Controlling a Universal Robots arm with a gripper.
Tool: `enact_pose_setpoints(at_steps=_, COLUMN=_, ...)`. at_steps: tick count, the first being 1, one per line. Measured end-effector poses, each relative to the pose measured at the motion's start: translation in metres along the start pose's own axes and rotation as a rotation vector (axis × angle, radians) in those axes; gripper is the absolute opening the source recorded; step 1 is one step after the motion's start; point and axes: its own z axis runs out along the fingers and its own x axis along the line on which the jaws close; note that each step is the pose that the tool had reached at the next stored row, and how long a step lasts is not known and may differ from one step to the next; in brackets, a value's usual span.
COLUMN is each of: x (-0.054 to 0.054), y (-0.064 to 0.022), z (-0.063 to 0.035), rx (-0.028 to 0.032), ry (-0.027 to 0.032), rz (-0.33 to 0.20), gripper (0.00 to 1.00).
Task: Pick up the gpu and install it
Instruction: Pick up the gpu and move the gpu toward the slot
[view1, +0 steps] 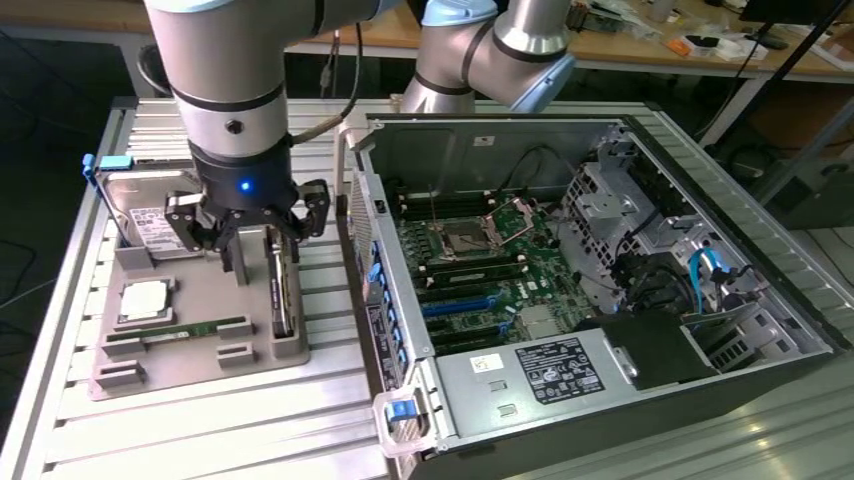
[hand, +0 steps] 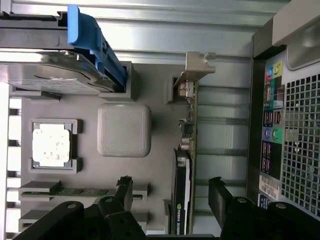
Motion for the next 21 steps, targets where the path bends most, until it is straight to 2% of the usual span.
enact_pose_setpoints(at_steps=8, x=0.0, y=-0.0014, z=0.0161, rx=0.0, ry=0.0, rz=0.0, gripper=0.72)
enact_pose_setpoints(at_steps=18, x=-0.007, y=-0.0021, z=0.024, rx=-0.0001, ry=-0.0001, rz=0.0, gripper=0.72)
enact_pose_setpoints(at_steps=21, x=-0.008, y=-0.0025, z=0.0307, rx=0.0, ry=-0.0002, rz=0.0, gripper=0.72)
